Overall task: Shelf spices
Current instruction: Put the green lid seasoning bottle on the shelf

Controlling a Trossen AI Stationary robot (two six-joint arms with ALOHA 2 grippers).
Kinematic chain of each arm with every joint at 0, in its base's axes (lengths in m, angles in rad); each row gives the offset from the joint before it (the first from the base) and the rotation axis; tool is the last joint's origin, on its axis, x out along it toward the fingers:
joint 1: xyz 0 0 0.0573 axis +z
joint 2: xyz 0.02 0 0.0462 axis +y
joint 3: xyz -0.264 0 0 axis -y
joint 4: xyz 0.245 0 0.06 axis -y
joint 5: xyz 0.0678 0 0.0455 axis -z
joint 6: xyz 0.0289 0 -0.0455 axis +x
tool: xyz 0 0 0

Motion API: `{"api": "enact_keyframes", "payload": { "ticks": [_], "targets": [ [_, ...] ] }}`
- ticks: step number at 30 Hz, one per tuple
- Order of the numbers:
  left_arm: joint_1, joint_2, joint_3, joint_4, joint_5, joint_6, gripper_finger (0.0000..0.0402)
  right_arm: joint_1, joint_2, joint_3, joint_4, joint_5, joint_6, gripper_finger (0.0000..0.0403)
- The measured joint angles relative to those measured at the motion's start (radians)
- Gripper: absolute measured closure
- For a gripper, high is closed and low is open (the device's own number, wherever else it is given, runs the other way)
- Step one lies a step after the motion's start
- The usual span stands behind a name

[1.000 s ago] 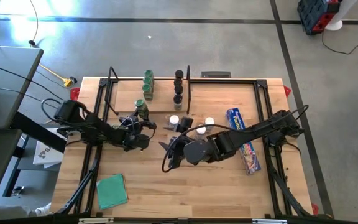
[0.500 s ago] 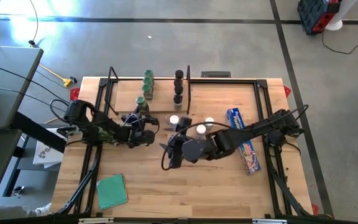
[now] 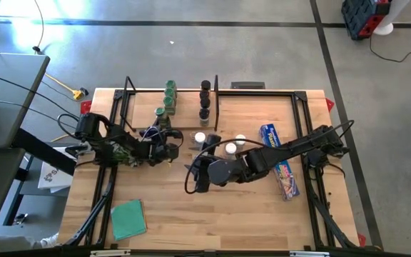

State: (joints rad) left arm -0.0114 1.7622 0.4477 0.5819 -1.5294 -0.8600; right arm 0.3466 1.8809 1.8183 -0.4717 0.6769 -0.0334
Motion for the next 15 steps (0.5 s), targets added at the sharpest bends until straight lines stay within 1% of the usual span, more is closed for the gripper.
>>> {"api": "enact_keyframes", "payload": {
  "ticks": [8, 15],
  "targets": [
    [0.038, 0.000, 0.000, 0.001, 0.030, -0.001, 0.0203, 0.000, 0.000, 0.000, 0.000, 0.000, 0.000, 0.0142],
    [0.044, 0.000, 0.001, 0.001, 0.045, 0.000, 0.0202, 0.000, 0.000, 0.000, 0.001, 0.000, 0.000, 0.0142]
  ]
}}
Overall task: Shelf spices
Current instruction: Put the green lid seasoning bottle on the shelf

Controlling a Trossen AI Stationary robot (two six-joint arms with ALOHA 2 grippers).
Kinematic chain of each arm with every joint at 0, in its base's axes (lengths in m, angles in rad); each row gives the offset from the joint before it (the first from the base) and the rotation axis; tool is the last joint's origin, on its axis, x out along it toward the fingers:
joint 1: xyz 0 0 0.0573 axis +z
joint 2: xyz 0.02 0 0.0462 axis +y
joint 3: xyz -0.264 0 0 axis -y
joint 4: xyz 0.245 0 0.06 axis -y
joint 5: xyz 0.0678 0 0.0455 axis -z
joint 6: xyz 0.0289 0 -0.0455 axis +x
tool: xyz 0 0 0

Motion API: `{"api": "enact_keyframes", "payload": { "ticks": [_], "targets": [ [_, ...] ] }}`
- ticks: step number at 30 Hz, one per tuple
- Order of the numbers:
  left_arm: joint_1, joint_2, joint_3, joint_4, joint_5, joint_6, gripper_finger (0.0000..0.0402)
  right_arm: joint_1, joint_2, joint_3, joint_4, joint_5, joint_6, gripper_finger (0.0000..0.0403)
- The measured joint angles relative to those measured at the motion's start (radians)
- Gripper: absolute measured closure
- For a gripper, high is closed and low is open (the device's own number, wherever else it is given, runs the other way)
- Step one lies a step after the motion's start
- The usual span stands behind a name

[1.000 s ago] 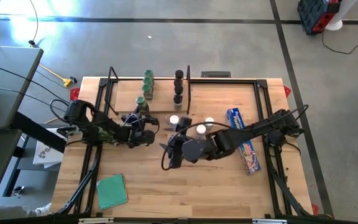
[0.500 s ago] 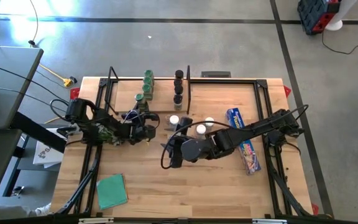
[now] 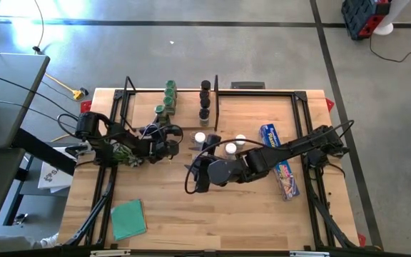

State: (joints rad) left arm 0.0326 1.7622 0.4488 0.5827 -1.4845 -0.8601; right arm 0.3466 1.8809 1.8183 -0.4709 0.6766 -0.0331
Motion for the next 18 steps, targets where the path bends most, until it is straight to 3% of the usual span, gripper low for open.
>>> {"api": "enact_keyframes", "payload": {
  "ticks": [9, 18],
  "targets": [
    [-0.004, 0.002, -0.001, 0.008, 0.075, 0.087, 0.0173, 0.000, 0.000, 0.000, -0.001, 0.000, 0.010, 0.0142],
    [-0.003, -0.012, -0.001, 0.024, 0.071, 0.105, 0.0137, 0.000, 0.000, 0.000, -0.004, 0.000, 0.011, 0.0142]
  ]
}}
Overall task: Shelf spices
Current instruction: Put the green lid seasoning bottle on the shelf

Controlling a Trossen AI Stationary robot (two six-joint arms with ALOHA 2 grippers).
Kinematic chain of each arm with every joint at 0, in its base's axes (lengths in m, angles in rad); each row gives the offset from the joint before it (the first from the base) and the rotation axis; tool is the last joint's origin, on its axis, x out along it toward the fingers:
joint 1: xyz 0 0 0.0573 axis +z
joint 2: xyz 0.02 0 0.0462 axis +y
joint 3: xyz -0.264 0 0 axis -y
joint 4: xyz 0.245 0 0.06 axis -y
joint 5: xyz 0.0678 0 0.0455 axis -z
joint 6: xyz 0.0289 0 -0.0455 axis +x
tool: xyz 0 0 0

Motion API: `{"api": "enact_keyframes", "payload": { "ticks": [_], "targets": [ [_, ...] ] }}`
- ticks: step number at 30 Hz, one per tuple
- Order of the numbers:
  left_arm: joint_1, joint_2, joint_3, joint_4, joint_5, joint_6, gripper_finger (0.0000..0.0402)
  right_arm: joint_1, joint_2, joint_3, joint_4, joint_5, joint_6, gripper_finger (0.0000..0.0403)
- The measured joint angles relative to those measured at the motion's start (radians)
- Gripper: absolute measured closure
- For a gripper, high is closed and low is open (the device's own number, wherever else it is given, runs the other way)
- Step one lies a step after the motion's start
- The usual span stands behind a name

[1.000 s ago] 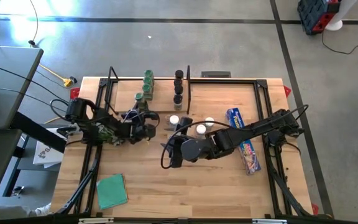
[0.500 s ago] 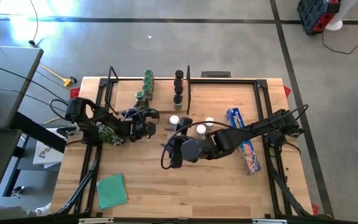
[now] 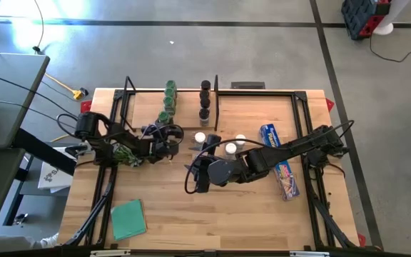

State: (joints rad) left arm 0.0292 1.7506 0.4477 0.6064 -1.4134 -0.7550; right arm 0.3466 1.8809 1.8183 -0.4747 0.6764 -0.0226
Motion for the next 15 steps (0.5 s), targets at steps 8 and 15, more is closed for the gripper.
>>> {"api": "enact_keyframes", "payload": {
  "ticks": [8, 15],
  "targets": [
    [0.000, -0.042, 0.000, 0.084, 0.029, 0.164, 0.0135, 0.000, 0.000, 0.000, 0.000, 0.000, 0.000, 0.0142],
    [0.001, -0.076, 0.000, 0.099, 0.043, 0.256, 0.0135, 0.000, 0.000, 0.000, -0.005, 0.000, 0.019, 0.0142]
  ]
}}
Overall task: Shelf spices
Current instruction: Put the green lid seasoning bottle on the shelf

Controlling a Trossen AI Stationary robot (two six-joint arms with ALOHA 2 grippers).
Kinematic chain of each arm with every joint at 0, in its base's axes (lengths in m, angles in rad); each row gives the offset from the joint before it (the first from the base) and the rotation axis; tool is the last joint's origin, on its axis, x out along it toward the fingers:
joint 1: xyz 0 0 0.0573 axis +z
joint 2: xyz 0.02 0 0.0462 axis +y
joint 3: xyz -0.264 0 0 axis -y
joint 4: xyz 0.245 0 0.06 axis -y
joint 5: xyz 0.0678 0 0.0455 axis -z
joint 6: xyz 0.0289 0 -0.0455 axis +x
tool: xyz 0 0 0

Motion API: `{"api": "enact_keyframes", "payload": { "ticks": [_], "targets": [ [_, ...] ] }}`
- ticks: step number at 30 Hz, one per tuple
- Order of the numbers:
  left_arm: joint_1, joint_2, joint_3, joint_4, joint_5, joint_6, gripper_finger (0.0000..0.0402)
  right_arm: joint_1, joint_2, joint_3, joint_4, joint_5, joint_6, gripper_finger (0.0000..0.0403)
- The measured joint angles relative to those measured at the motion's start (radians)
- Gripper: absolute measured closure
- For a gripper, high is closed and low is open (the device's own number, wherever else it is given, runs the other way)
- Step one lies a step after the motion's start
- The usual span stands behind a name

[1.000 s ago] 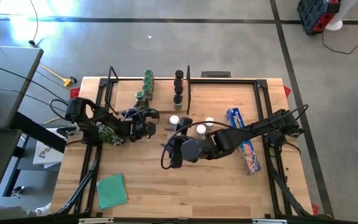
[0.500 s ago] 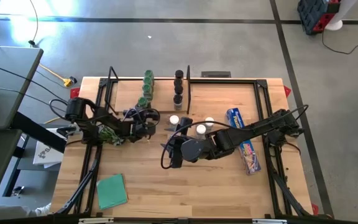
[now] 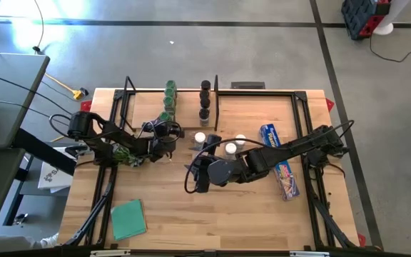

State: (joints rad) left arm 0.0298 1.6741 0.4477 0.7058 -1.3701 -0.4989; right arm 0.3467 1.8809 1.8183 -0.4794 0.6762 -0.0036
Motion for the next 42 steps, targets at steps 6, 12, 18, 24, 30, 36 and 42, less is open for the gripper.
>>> {"api": "enact_keyframes", "payload": {
  "ticks": [6, 12, 18, 24, 30, 36, 42],
  "targets": [
    [0.046, -0.013, 0.000, -0.005, 0.001, 0.022, 0.0135, 0.000, 0.000, 0.000, -0.009, 0.000, 0.007, 0.0142],
    [0.094, -0.013, 0.000, -0.005, 0.021, 0.022, 0.0135, 0.000, 0.000, 0.000, -0.011, 0.000, 0.006, 0.0142],
    [0.108, -0.013, 0.000, -0.004, 0.026, 0.022, 0.0135, 0.000, 0.000, 0.000, -0.011, -0.007, 0.005, 0.0142],
    [0.108, -0.012, -0.001, 0.026, 0.026, 0.060, 0.0135, 0.000, 0.000, 0.000, -0.011, -0.008, 0.005, 0.0142],
    [0.117, -0.012, -0.001, 0.113, 0.027, 0.179, 0.0135, 0.000, 0.000, 0.000, -0.011, -0.008, 0.014, 0.0142],
    [0.142, -0.012, -0.001, 0.113, 0.033, 0.187, 0.0135, 0.000, 0.000, 0.000, -0.011, -0.030, 0.031, 0.0142],
    [0.130, -0.012, -0.001, 0.124, 0.035, 0.189, 0.0135, 0.000, 0.000, 0.000, -0.011, -0.031, 0.032, 0.0142]
  ]
}}
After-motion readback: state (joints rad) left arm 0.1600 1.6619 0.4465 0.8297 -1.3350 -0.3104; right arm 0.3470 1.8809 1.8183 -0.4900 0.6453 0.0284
